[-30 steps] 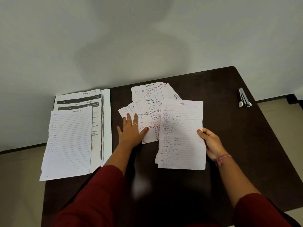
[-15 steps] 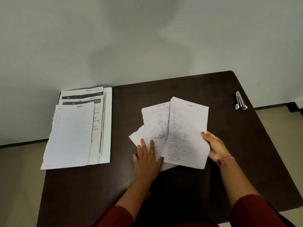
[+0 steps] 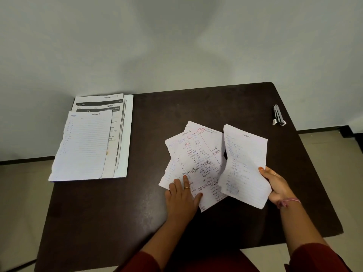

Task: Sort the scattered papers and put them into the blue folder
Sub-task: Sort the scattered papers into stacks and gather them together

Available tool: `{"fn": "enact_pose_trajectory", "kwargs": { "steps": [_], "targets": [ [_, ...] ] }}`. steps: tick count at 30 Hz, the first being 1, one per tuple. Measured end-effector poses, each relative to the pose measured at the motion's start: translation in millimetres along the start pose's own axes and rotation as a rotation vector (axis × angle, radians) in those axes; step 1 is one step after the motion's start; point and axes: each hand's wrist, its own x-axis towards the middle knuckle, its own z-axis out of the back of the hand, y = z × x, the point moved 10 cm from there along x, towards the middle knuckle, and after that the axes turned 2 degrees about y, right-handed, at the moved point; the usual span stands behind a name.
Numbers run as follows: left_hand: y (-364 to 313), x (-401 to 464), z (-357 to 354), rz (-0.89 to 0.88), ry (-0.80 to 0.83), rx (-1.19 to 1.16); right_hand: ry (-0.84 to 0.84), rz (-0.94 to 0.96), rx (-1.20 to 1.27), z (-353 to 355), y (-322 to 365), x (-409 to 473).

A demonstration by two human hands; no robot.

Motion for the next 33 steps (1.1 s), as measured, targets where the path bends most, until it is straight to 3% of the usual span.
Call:
{"fn": "enact_pose_trajectory", "kwargs": {
  "steps": [6,13,20,25,33],
  "targets": [
    [4.8,-0.2,9.4,0.08,0.001,-0.061,-0.002,0.038,-0.076,0.5,2.7,-4.0],
    [27.7,3.3,18.8,0.248,-0.098,-0.817,0.158,0.176,-0.335,-56.2,23.4,-6.9],
    [34.5,4.5,21.6,0.409,-0.083,-0.989,0.332,0.27,-0.671,-130.6,36.3,3.1],
    [31.9,13.1,10.9,0.437,0.007,-1.034,0.097,0.487,-0.916,-144.2,53.1,12.6],
    [15.3,22.0,-4.8,0.524,0.122,-1.355,-0.035,0.478,-1.054,-152.3,39.5,14.2]
  ]
}}
